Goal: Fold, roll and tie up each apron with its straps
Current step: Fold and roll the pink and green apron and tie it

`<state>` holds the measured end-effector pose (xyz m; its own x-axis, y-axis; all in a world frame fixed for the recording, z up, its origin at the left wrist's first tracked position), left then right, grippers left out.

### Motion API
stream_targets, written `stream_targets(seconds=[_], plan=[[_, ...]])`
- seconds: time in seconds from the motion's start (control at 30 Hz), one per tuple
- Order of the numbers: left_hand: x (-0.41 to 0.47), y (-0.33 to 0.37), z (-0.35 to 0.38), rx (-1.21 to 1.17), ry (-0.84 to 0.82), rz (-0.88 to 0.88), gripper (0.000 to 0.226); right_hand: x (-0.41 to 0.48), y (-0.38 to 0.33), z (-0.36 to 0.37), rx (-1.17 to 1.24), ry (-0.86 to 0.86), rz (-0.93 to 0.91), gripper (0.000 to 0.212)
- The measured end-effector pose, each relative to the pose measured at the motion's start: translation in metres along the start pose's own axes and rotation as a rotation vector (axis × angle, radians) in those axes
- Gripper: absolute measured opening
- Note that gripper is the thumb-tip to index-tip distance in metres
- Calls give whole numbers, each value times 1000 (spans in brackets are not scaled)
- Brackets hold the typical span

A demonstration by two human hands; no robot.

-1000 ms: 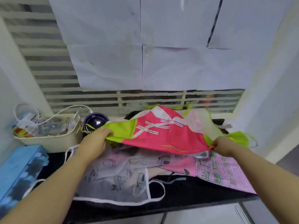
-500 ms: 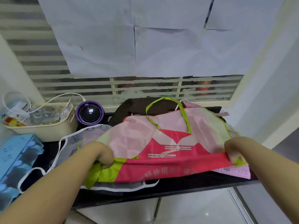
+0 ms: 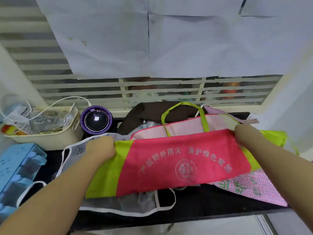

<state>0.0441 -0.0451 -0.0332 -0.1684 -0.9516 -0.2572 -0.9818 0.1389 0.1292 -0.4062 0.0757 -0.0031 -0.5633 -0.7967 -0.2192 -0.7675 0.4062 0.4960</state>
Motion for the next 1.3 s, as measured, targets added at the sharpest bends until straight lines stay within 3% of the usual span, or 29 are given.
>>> stream_targets(seconds=[0.17,0.27,0.43,0.53,0.6,0.7,0.77,0.87,0.93,1.0,1.07,1.13,1.2,1.3], plan=[[9,-19,28,-18,-113,-95,32,31,-27,-5,238,157,26,23],[20,-30,36,25,-86,-123,30,46,-44,-6,341,184,38,22],[24,-21,41,141,-157,-25,31,54,-71,-2,235,92,-10,37],[40,14,27,-100,-55,137,26,49,-91,-24,143,233,-92,43],[53,32,31,-457,-105,170,22,41,-111,-45,280,354,-195,39],[64,40,47,-830,-250,98,18,28,-159,-66,624,204,-367,35],[64,40,56,-876,-322,122,14,21,-196,-67,691,-19,-453,40],[60,47,53,-1016,-399,236,6,20,-229,-66,742,-155,-516,31],[57,54,38,-1082,-356,351,11,20,-231,-81,933,-114,-520,29],[53,60,17,-1036,-265,439,13,12,-223,-118,1127,98,-543,31],[48,71,-2,-963,-138,534,10,-6,-220,-157,1202,162,-700,24],[41,78,-18,-868,-24,636,12,-24,-234,-177,1165,-2,-914,19],[41,80,-24,-726,52,693,24,-26,-247,-176,1009,-95,-976,24],[52,57,-15,-742,-31,509,11,-6,-252,-143,600,-75,-973,34]])
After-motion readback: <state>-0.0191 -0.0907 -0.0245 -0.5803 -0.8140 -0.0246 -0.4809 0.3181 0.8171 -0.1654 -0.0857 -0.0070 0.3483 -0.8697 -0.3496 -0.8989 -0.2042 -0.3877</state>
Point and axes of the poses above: each hand's wrist, its own x-axis towards the middle knuckle, its own z-axis out of the palm, y = z × x, the point moved 6 cm from there along x, towards the middle knuckle, and after that the axes turned 14 degrees about -x, right-handed, at the moved point
